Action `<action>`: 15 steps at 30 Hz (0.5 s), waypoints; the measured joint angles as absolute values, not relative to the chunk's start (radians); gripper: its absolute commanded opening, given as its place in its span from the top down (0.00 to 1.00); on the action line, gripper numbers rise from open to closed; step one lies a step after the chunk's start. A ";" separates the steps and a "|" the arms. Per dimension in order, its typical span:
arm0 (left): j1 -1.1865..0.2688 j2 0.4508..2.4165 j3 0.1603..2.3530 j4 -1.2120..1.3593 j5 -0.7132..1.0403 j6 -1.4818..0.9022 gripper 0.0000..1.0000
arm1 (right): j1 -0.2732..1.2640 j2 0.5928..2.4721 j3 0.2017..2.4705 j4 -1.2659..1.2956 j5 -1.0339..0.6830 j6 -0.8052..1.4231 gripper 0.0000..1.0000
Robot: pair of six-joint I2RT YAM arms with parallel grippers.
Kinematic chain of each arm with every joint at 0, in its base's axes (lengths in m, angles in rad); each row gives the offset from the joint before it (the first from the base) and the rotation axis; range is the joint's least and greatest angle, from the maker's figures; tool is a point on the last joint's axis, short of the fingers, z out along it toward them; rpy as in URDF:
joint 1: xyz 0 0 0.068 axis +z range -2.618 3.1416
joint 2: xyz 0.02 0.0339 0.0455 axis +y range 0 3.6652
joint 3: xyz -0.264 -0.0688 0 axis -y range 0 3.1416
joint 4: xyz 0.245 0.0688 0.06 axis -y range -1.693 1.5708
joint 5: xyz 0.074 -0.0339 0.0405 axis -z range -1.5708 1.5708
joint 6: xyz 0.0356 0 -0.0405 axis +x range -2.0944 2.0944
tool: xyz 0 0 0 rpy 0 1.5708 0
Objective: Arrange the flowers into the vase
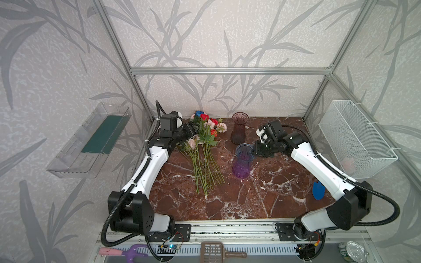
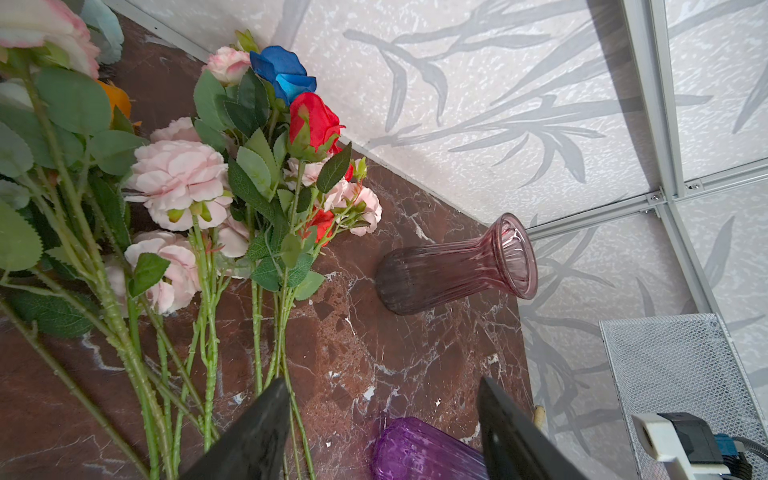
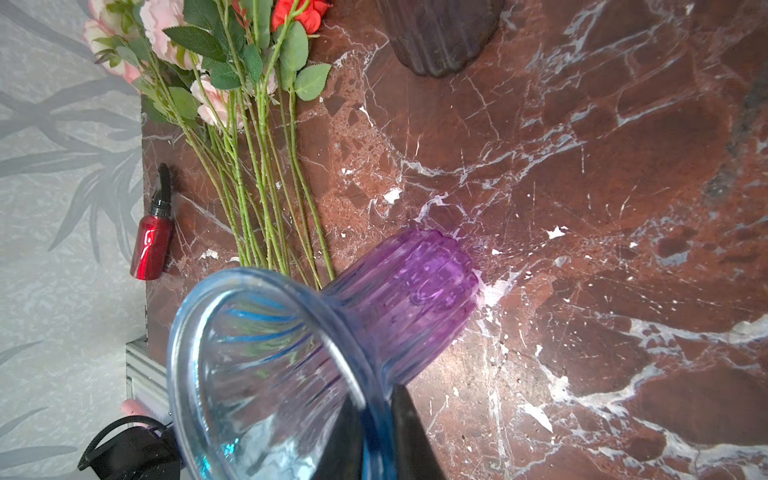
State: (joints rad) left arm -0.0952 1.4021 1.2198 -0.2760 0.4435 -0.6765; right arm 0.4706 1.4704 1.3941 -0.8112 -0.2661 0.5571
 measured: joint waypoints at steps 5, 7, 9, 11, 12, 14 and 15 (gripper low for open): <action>-0.095 1.407 1.220 -0.276 0.441 -0.673 0.29 | 0.472 1.419 1.394 -0.786 -0.261 0.558 0.66; -0.095 1.415 1.220 -0.280 0.434 -0.666 0.31 | 0.471 1.398 1.394 -0.783 -0.261 0.556 0.65; -0.096 1.427 1.221 -0.292 0.416 -0.656 0.33 | 0.472 1.381 1.397 -0.785 -0.260 0.553 0.64; -0.098 1.438 1.222 -0.316 0.385 -0.643 0.35 | 0.472 1.367 1.405 -0.787 -0.252 0.547 0.64; -0.098 1.442 1.222 -0.326 0.368 -0.638 0.37 | 0.472 1.358 1.407 -0.786 -0.247 0.542 0.64; -0.101 1.444 1.222 -0.345 0.329 -0.625 0.40 | 0.472 1.332 1.407 -0.787 -0.229 0.526 0.63; -0.102 1.444 1.222 -0.349 0.311 -0.622 0.42 | 0.473 1.318 1.407 -0.788 -0.217 0.519 0.64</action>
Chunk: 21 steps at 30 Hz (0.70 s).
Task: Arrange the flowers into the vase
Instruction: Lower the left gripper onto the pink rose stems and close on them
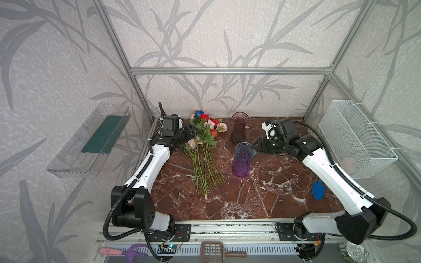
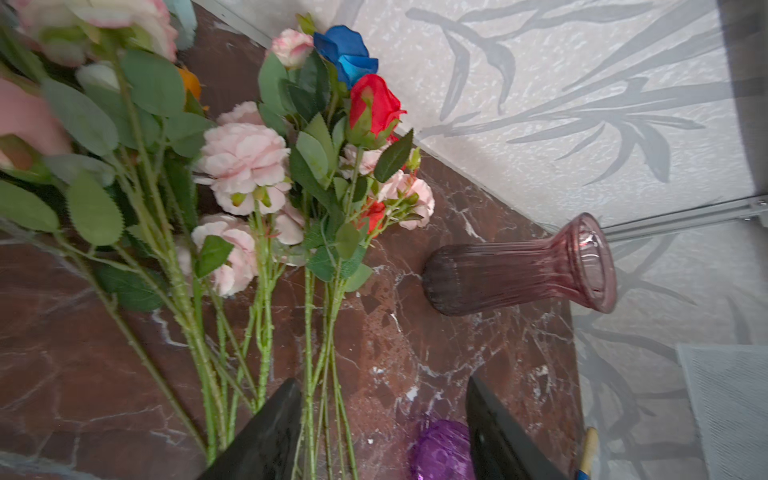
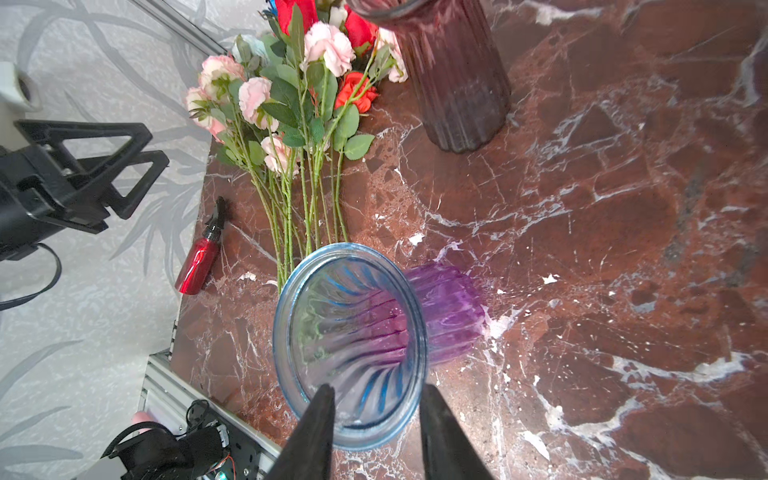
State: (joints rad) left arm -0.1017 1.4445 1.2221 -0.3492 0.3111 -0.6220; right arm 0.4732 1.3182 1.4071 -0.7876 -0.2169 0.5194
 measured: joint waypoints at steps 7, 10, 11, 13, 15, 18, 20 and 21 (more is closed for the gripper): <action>-0.102 1.524 1.235 -0.397 0.204 -0.613 0.53 | 0.473 1.229 1.407 -0.782 -0.155 0.453 0.72; -0.102 1.551 1.195 -0.380 0.166 -0.635 0.52 | 0.473 1.227 1.406 -0.770 -0.145 0.437 0.73; -0.101 1.553 1.175 -0.379 0.148 -0.643 0.51 | 0.473 1.228 1.403 -0.763 -0.141 0.432 0.73; -0.098 1.560 1.154 -0.385 0.121 -0.651 0.49 | 0.473 1.228 1.396 -0.754 -0.139 0.424 0.73; -0.095 1.576 1.154 -0.385 0.104 -0.655 0.49 | 0.471 1.228 1.385 -0.744 -0.138 0.418 0.73; -0.085 1.611 1.157 -0.378 0.104 -0.657 0.49 | 0.465 1.228 1.372 -0.734 -0.139 0.413 0.73; -0.076 1.649 1.157 -0.367 0.116 -0.659 0.49 | 0.457 1.228 1.364 -0.725 -0.139 0.411 0.73; -0.071 1.666 1.157 -0.362 0.126 -0.660 0.50 | 0.453 1.228 1.360 -0.719 -0.139 0.411 0.73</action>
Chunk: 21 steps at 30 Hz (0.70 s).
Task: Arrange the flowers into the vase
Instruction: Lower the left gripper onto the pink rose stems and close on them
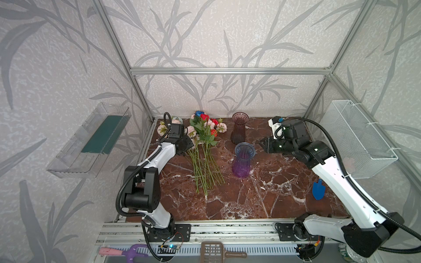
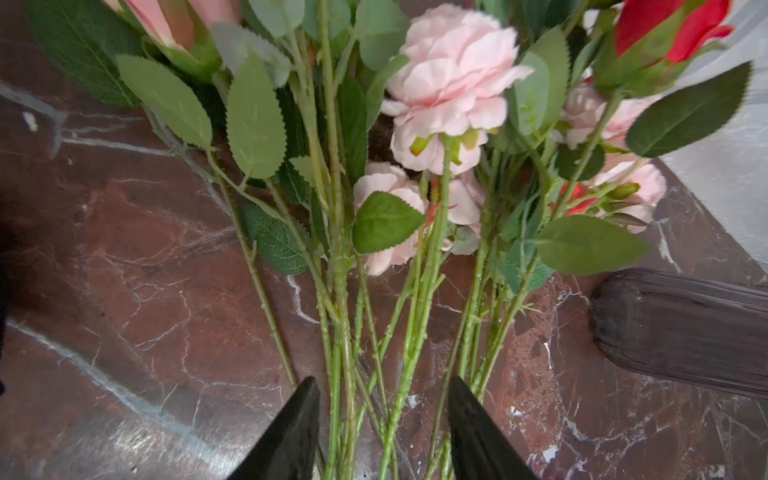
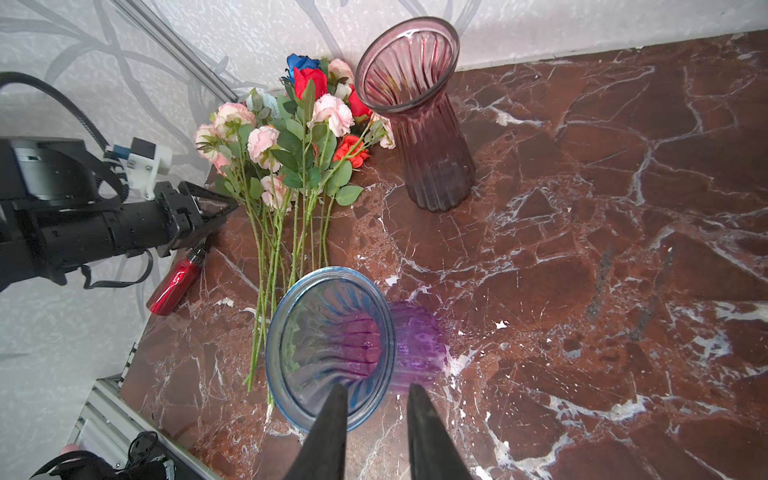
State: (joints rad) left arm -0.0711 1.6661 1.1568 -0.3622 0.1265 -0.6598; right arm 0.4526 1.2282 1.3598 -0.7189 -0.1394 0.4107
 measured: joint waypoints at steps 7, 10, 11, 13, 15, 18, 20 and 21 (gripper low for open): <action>-0.052 1.760 1.163 -0.344 0.159 -0.659 0.64 | 0.428 1.228 1.324 -0.696 -0.151 0.411 0.73; -0.050 1.782 1.180 -0.343 0.161 -0.651 0.78 | 0.422 1.228 1.315 -0.686 -0.159 0.411 0.74; -0.050 1.787 1.188 -0.344 0.163 -0.648 0.80 | 0.420 1.228 1.313 -0.683 -0.162 0.412 0.74; -0.050 1.793 1.197 -0.343 0.166 -0.645 0.87 | 0.418 1.228 1.313 -0.678 -0.167 0.413 0.75; -0.050 1.793 1.203 -0.344 0.167 -0.637 0.89 | 0.416 1.228 1.313 -0.677 -0.170 0.414 0.76; -0.050 1.793 1.206 -0.343 0.167 -0.630 0.93 | 0.416 1.228 1.312 -0.675 -0.177 0.414 0.76; -0.050 1.792 1.206 -0.344 0.167 -0.628 0.96 | 0.414 1.228 1.311 -0.673 -0.182 0.414 0.76; -0.050 1.791 1.206 -0.344 0.167 -0.624 0.96 | 0.412 1.228 1.311 -0.672 -0.184 0.414 0.76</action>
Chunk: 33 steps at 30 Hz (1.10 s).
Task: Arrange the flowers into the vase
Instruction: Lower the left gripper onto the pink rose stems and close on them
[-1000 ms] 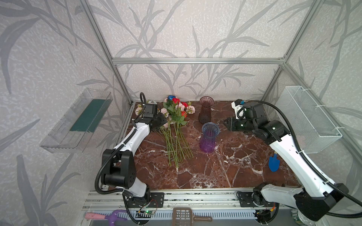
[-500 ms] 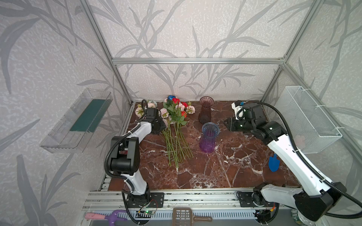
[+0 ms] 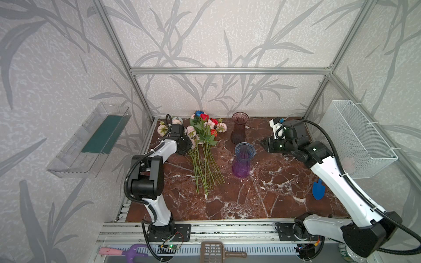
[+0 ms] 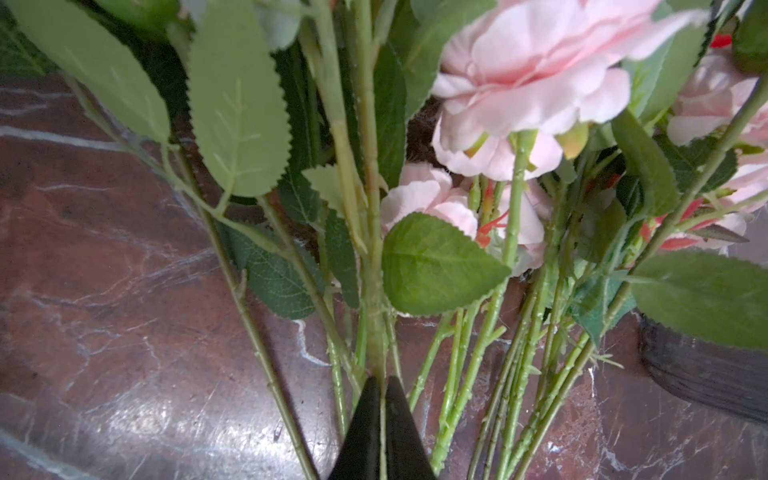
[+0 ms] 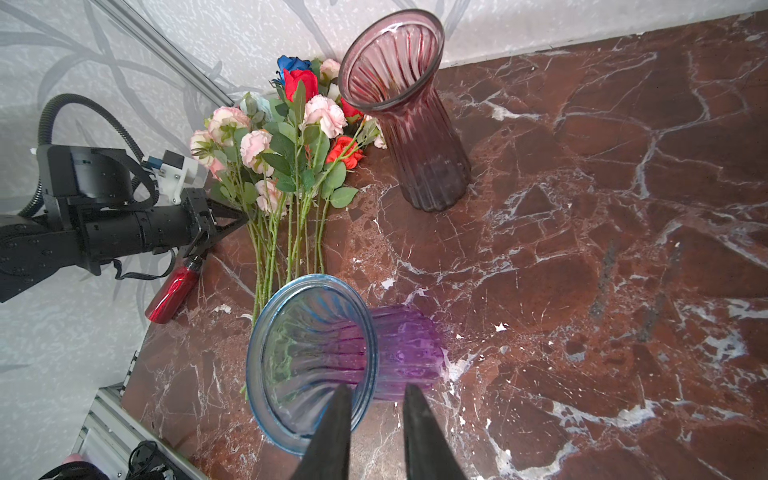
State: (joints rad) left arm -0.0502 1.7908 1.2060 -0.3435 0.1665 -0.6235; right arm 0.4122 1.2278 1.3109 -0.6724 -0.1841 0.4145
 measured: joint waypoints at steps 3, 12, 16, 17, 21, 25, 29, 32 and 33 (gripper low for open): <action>-0.050 1.785 1.206 -0.343 0.167 -0.620 0.83 | 0.412 1.227 1.311 -0.669 -0.185 0.416 0.76; -0.050 1.790 1.245 -0.382 0.151 -0.583 0.69 | 0.411 1.227 1.309 -0.655 -0.195 0.422 0.75; -0.050 1.801 1.256 -0.382 0.155 -0.575 0.75 | 0.411 1.227 1.302 -0.654 -0.197 0.422 0.75; -0.050 1.806 1.256 -0.380 0.159 -0.576 0.76 | 0.411 1.227 1.299 -0.653 -0.197 0.422 0.75; -0.050 1.835 1.256 -0.376 0.170 -0.575 0.76 | 0.411 1.227 1.296 -0.652 -0.203 0.422 0.75; -0.050 1.850 1.256 -0.373 0.170 -0.574 0.75 | 0.411 1.227 1.294 -0.649 -0.204 0.422 0.75; -0.050 1.855 1.260 -0.374 0.170 -0.573 0.76 | 0.409 1.227 1.292 -0.648 -0.204 0.424 0.75; -0.050 1.856 1.263 -0.379 0.170 -0.570 0.74 | 0.408 1.227 1.291 -0.648 -0.205 0.426 0.75; -0.050 1.856 1.264 -0.381 0.169 -0.568 0.73 | 0.407 1.226 1.291 -0.648 -0.204 0.426 0.75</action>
